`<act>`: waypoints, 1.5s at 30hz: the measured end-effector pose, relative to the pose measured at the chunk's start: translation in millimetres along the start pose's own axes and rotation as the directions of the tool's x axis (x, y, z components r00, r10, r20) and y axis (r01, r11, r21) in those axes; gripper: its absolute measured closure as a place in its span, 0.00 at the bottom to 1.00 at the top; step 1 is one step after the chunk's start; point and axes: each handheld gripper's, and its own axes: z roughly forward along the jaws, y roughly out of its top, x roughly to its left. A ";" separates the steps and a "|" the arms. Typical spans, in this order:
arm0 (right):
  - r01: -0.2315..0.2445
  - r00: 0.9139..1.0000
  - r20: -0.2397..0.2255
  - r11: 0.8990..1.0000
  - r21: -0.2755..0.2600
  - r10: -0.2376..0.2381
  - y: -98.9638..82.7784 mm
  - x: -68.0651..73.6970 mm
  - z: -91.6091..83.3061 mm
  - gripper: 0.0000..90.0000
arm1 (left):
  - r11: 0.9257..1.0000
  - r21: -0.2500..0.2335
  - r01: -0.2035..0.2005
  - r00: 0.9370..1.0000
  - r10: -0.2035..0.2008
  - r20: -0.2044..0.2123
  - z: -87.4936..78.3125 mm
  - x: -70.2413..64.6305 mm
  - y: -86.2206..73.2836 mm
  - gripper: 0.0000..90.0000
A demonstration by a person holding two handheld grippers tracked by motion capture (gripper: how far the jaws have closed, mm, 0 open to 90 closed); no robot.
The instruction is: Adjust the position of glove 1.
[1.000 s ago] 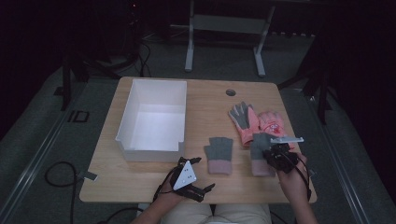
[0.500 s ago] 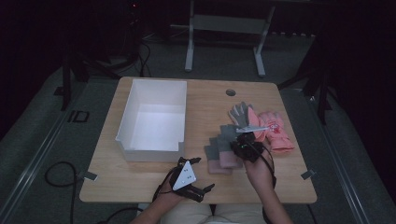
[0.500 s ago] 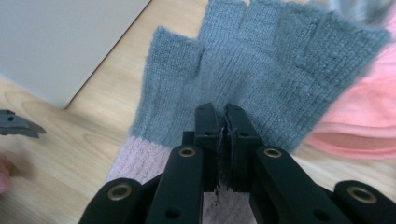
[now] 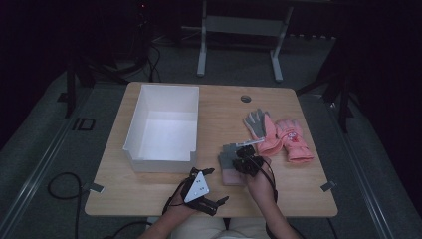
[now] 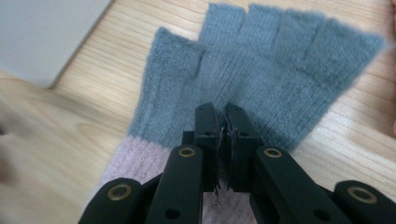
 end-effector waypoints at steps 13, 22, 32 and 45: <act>0.007 1.000 -0.022 1.000 0.028 -0.006 -3.8 -3.1 14.2 0.93 | 1.000 0.024 0.017 1.000 -0.017 -0.004 2.0 0.7 1.1 0.02; 0.100 0.993 -0.057 0.993 -0.068 -0.104 -0.6 -12.0 -12.6 0.80 | 0.999 0.037 -0.029 0.999 0.030 -0.018 5.7 -6.0 21.4 0.02; 0.188 0.975 -0.088 0.971 -0.148 -0.203 21.9 -56.5 -13.8 0.71 | 0.973 0.217 -0.082 0.988 0.050 0.148 37.3 -2.1 52.2 0.16; 0.065 0.984 -0.161 0.996 -0.067 -0.075 22.5 -78.7 34.7 0.46 | 0.871 0.358 -0.337 0.941 0.303 0.149 74.1 -6.0 41.1 0.24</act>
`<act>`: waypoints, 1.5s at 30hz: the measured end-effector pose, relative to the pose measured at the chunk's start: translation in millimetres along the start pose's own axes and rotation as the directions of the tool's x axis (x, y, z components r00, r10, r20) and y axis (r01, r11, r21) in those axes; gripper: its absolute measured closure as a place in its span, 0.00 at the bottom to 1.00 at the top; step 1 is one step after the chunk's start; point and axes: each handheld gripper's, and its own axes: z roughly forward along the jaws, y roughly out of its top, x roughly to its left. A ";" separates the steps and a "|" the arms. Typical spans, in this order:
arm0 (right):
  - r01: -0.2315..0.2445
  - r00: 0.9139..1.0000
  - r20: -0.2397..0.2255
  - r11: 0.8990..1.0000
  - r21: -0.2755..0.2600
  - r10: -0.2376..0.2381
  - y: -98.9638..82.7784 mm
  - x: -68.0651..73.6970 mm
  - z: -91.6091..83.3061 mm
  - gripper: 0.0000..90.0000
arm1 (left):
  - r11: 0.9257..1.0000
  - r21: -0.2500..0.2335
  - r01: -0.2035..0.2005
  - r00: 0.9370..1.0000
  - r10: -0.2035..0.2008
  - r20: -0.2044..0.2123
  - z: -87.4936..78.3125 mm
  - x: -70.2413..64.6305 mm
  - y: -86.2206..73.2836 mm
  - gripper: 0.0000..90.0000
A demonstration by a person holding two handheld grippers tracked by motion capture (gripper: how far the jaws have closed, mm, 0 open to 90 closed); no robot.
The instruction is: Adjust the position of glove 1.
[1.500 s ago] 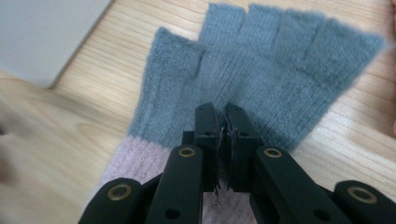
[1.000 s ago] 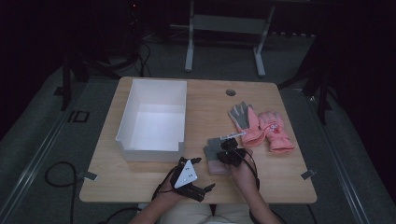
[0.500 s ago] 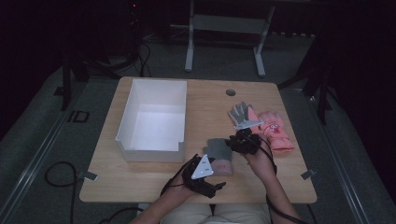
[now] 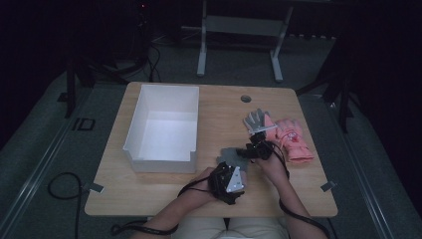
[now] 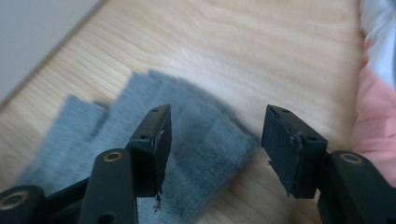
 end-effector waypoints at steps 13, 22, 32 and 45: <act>-0.084 0.989 -0.119 0.995 0.063 0.091 -3.9 -4.8 10.7 0.57 | 0.999 0.000 0.044 0.998 -0.044 0.050 5.9 21.3 -14.9 0.67; -0.069 0.975 -0.207 0.996 0.063 0.080 -1.8 0.4 15.1 0.79 | 0.994 0.023 0.103 0.989 -0.104 0.101 1.4 30.1 -11.9 0.77; -0.023 0.975 -0.220 0.999 -0.023 0.018 8.7 11.0 -24.2 0.80 | 0.997 0.015 0.075 0.991 -0.076 0.108 -30.3 39.6 17.7 0.79; -0.015 0.978 -0.208 0.988 -0.152 -0.017 47.6 24.0 -83.6 0.81 | 1.000 -0.004 0.002 0.998 -0.002 0.065 -88.5 73.7 63.4 0.79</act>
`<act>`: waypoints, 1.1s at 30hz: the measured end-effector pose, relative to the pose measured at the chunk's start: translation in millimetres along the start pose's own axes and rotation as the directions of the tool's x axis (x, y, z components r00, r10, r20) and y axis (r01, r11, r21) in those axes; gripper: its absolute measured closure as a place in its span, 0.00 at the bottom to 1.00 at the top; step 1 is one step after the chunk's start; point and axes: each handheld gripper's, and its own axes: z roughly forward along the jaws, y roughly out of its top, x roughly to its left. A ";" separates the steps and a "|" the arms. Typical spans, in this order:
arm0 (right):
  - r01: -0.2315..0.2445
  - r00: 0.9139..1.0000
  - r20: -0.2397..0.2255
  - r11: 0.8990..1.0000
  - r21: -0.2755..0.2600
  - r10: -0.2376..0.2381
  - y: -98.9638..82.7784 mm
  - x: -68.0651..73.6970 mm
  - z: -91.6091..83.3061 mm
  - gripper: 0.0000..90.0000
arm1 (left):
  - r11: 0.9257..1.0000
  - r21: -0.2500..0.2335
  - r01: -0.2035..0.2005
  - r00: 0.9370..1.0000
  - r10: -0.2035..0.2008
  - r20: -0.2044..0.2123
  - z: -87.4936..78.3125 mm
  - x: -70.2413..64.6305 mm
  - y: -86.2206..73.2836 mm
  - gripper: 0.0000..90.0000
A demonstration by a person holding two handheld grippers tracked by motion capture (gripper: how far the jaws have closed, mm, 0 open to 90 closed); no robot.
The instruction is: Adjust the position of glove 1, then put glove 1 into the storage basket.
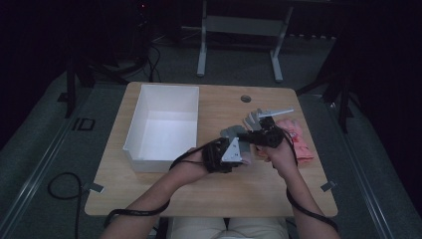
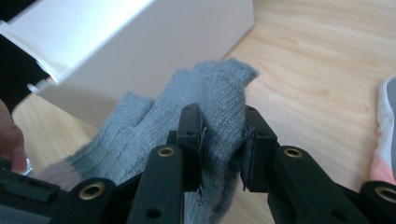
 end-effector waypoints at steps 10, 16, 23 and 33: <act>0.023 1.000 -0.011 0.999 -0.041 -0.023 33.9 17.1 -2.1 0.81 | 0.997 0.044 -0.056 0.998 0.055 0.015 -29.5 25.0 7.2 0.80; 0.045 0.999 -0.023 0.998 -0.047 -0.046 53.2 30.8 7.9 0.81 | 0.994 0.080 -0.080 0.997 0.079 0.010 -53.9 40.3 2.1 0.79; 0.083 0.995 -0.048 0.995 -0.053 -0.085 77.6 51.5 21.3 0.81 | 0.991 0.108 -0.073 0.997 0.076 -0.023 -80.0 48.3 -8.8 0.79; 0.123 0.988 -0.088 0.991 -0.044 -0.127 105.5 85.1 55.4 0.81 | 0.987 0.151 -0.055 0.996 0.064 -0.057 -115.4 58.3 -41.2 0.79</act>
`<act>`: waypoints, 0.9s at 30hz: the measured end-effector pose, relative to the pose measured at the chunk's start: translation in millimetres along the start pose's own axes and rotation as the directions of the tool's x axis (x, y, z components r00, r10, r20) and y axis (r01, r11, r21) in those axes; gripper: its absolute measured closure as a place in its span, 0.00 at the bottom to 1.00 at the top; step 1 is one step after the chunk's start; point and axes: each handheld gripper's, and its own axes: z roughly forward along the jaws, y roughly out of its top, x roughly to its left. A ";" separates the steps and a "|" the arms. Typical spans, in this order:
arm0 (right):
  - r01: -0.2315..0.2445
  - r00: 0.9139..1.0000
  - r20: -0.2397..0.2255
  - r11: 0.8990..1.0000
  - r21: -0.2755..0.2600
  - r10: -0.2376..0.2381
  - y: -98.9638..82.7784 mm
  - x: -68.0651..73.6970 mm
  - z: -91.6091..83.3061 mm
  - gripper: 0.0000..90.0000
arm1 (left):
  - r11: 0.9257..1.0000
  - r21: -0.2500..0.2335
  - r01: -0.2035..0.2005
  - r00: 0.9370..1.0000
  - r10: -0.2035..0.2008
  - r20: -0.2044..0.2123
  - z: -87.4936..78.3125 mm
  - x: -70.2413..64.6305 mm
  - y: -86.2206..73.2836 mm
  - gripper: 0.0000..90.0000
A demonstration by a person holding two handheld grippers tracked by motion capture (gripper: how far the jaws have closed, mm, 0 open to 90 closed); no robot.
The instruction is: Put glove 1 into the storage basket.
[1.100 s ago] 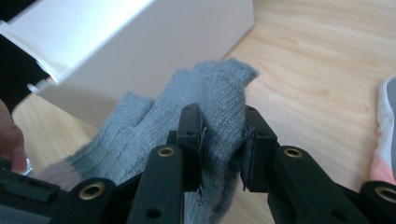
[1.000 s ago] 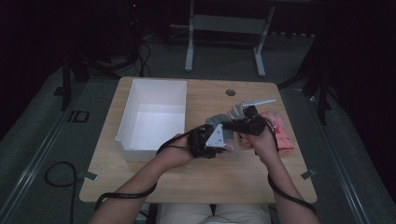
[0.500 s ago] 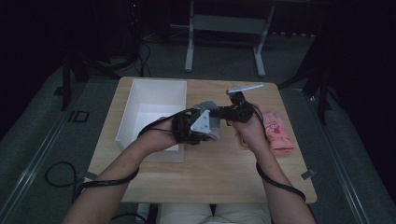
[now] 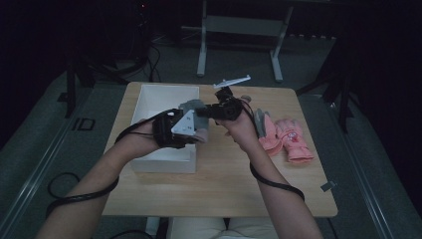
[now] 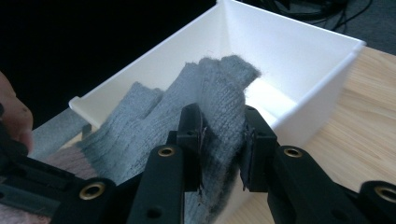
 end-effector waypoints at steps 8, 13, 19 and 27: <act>0.009 0.999 -0.033 1.000 0.003 -0.009 11.6 18.5 42.0 0.81 | 1.000 0.020 0.013 1.000 -0.012 -0.028 -12.5 2.1 -41.5 0.79; 0.006 1.000 -0.031 0.999 0.037 -0.005 10.1 19.9 65.6 0.81 | 0.999 0.040 0.009 1.000 -0.009 -0.011 -4.9 4.1 -58.6 0.79; -0.019 1.000 -0.003 0.995 0.100 0.019 1.8 11.9 85.8 0.81 | 0.997 0.080 -0.001 0.999 -0.003 0.048 19.5 8.2 -72.1 0.79; -0.032 0.999 0.029 0.985 0.167 0.027 -3.2 2.4 105.1 0.81 | 0.984 0.178 0.017 0.993 -0.037 0.109 56.1 17.9 -81.5 0.79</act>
